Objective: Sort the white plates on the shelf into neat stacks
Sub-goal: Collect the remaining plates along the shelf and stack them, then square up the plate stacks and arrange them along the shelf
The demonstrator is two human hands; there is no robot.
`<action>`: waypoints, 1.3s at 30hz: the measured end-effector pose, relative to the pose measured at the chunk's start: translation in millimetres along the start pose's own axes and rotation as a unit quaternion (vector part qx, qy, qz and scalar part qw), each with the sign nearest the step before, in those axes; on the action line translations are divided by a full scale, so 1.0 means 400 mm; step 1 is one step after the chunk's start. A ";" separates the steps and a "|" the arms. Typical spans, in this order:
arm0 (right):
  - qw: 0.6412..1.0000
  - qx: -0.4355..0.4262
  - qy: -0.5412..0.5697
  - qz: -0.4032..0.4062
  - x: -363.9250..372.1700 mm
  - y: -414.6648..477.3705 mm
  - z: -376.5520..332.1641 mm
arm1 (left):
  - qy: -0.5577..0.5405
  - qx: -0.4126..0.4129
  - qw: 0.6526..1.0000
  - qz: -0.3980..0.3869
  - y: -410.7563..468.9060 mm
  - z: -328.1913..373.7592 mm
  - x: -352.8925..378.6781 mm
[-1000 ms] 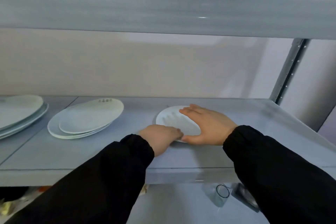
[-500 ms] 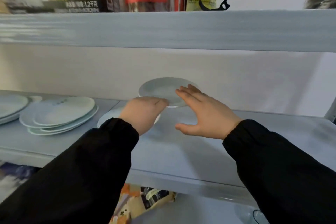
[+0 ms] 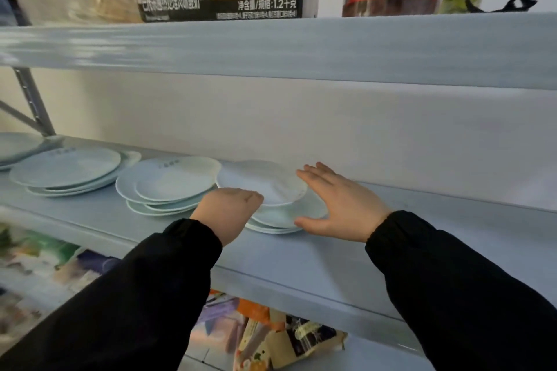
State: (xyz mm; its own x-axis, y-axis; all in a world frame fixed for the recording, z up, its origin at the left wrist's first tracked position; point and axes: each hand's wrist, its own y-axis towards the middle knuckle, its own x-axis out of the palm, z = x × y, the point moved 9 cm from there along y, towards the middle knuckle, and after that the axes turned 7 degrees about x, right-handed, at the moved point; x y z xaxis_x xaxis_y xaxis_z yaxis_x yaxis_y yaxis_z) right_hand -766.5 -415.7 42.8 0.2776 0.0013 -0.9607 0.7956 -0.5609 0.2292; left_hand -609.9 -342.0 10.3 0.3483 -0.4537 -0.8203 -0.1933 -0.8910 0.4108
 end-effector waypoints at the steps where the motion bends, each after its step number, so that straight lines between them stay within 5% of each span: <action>1: 1.000 0.003 -0.002 -0.004 0.009 0.006 0.000 | -0.002 0.013 1.000 0.005 -0.005 0.004 0.008; 15: 0.999 0.024 -0.016 -0.024 0.085 0.032 0.012 | -0.021 0.070 0.997 0.009 -0.030 0.022 0.053; 39: 1.000 -0.012 0.011 -0.022 0.060 0.007 0.006 | -0.031 -0.073 0.997 -0.009 -0.085 -0.008 -0.076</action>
State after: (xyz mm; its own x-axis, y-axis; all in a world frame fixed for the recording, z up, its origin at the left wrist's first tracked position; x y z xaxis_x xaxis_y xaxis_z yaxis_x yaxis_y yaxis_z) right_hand -759.0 -419.2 20.2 0.2538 0.0427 -0.9663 0.8198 -0.5397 0.1914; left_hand -610.9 -298.2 22.5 0.2931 -0.4391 -0.8493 -0.0510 -0.8942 0.4447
